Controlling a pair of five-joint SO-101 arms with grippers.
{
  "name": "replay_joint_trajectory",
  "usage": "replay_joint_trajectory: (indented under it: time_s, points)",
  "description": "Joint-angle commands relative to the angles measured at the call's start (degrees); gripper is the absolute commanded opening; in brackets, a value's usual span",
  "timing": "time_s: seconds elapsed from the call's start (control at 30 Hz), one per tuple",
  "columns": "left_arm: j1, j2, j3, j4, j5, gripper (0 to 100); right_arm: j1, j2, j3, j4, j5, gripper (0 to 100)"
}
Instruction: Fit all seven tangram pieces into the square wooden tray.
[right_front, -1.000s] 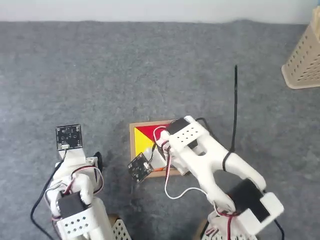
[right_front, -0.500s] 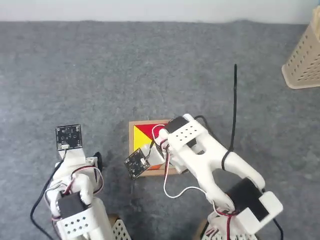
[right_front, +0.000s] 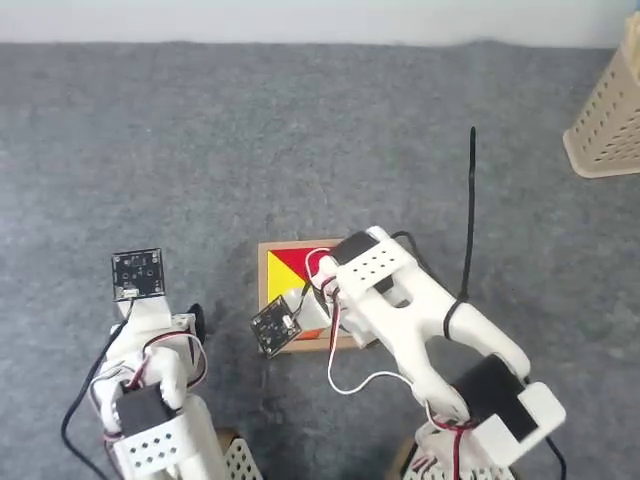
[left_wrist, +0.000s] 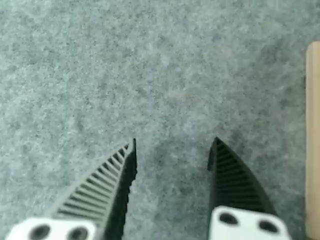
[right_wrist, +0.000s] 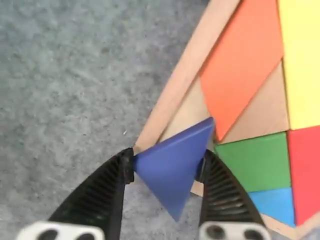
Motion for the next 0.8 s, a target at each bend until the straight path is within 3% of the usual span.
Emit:
replay_joint_trajectory:
  time_s: [0.0,0.37,0.67,0.77]
  points:
    - [0.35,-0.7,-0.31,0.18,0.53,23,-2.24,-4.97,-3.6,2.59,-0.97,8.5]
    - [0.35,-0.7,-0.31,0.18,0.53,23,-4.97,-10.24,-3.25,0.31,-0.97,8.7]
    - [0.35,-0.7,-0.31,0.18,0.53,23,-6.2,-0.4,-11.52,0.75,-0.62,8.7]
    - [0.35,-0.7,-0.31,0.18,0.53,23,-6.02,4.18,-16.35,5.05,2.29,8.7]
